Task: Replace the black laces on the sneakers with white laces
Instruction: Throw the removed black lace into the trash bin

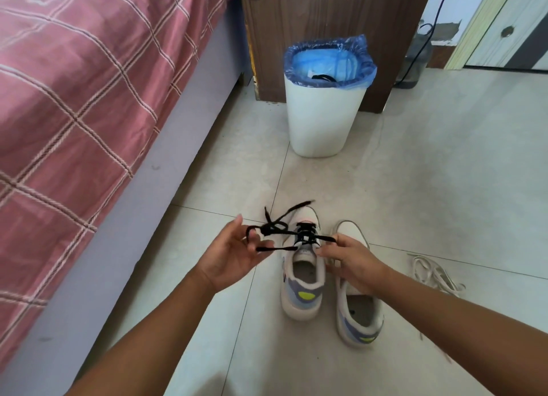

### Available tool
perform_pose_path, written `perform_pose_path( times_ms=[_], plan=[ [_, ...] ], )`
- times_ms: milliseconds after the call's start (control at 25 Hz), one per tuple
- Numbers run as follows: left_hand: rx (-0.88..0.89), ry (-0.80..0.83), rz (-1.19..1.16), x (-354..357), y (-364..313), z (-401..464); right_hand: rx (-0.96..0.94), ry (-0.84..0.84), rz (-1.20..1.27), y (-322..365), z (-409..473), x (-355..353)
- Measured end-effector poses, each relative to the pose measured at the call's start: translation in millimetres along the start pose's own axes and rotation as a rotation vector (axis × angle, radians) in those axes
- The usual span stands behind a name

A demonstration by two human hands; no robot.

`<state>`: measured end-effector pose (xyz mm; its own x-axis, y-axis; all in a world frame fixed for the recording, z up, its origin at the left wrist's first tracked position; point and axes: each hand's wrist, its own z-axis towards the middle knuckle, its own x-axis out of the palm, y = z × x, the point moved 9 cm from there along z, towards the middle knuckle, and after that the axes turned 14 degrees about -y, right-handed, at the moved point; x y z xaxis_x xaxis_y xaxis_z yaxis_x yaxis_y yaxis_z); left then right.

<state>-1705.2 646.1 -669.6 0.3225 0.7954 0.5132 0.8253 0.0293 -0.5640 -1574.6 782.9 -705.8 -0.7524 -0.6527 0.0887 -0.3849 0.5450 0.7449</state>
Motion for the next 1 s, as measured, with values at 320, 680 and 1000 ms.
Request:
perform_pose_path(
  times_ms=[320, 680, 1000],
  plan=[
    [0.040, -0.146, 0.224, -15.3, -44.1, -5.8, -0.094, -0.315, 0.518, 59.0, 4.0, -51.8],
    [-0.226, -0.349, 1.257, -111.8, -14.9, 3.3, 0.097, -0.386, -0.449, 68.4, 38.0, -134.5],
    [0.386, -0.291, 0.881, 128.2, -119.4, 93.9, -0.400, -0.585, -0.268, 261.7, 89.1, -66.3]
  ],
)
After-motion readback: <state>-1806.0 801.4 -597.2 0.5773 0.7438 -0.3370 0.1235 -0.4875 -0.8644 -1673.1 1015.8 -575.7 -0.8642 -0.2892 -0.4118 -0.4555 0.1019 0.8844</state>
